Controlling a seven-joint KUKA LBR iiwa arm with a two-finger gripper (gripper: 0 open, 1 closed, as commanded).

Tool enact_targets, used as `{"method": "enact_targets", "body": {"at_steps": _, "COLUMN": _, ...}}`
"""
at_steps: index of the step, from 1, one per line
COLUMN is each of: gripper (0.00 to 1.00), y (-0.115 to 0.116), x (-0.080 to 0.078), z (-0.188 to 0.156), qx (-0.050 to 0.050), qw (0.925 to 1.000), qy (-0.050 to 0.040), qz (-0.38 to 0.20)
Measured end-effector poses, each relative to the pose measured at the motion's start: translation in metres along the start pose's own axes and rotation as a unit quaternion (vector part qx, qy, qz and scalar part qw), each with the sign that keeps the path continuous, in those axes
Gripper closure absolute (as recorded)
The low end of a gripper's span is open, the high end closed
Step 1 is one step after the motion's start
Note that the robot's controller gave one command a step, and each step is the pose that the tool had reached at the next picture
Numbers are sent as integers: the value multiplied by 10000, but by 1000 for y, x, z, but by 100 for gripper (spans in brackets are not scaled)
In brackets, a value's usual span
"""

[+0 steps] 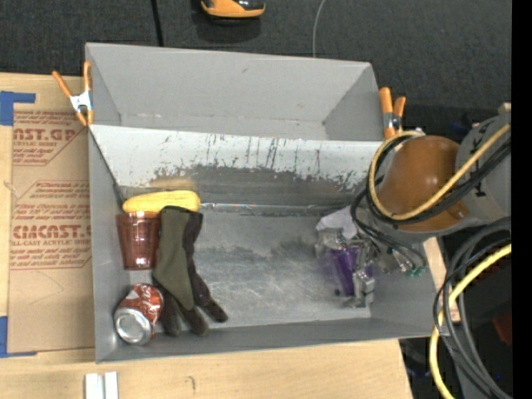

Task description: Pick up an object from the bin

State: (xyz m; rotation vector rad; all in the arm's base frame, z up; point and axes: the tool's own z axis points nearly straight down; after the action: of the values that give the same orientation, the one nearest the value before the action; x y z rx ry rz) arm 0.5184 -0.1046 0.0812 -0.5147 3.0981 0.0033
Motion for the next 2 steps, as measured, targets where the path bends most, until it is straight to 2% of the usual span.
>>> {"method": "enact_targets", "body": {"at_steps": 1, "gripper": 0, "y": -1, "x": 1, "z": 0, "qx": 4, "qw": 10000, "qy": 2, "qz": 10}}
{"method": "enact_targets", "body": {"at_steps": 2, "gripper": 0, "y": -17, "x": 1, "z": 2, "qx": 2, "qw": 9996, "qy": -6, "qz": 277}}
